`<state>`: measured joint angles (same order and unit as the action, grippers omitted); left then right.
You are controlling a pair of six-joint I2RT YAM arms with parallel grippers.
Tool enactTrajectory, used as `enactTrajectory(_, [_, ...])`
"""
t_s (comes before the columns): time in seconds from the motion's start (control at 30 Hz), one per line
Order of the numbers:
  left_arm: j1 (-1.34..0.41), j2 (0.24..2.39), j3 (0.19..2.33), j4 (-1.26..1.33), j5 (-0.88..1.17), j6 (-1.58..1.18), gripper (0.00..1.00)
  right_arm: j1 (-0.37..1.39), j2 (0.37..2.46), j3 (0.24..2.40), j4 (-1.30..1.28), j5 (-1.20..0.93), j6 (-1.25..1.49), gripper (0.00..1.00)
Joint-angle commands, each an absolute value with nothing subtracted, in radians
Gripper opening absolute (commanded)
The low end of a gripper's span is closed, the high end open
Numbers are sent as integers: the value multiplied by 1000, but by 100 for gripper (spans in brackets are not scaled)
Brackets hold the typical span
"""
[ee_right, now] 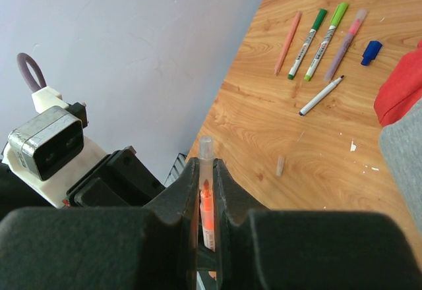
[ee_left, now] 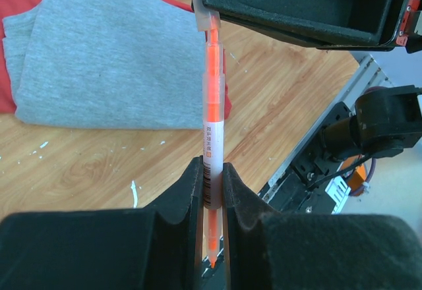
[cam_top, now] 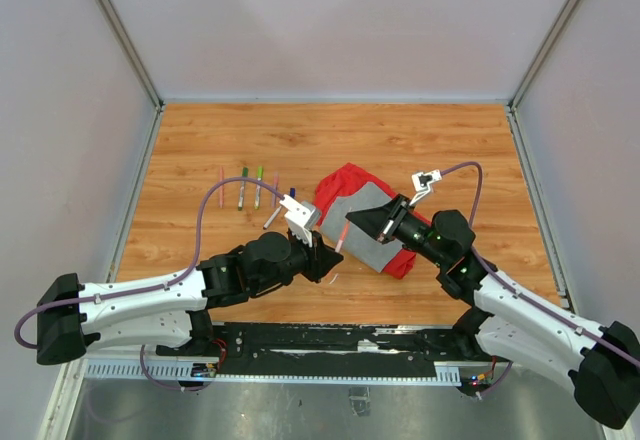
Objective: Insert the pens into the pen caps
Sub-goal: Insert the pen cap onto the pen.
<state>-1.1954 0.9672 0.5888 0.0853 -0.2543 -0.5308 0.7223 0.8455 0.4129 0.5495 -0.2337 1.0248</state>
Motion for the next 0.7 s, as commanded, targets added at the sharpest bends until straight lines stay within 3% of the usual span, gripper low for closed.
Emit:
enactTrajectory(0.0, [-1206,966,611,109,-269,-521,0,751,850,408,581,-254,1016,1])
enactTrajectory(0.67, [-1206,955,661,144,-314,-637,0,864,862,356,687,-132,961,1])
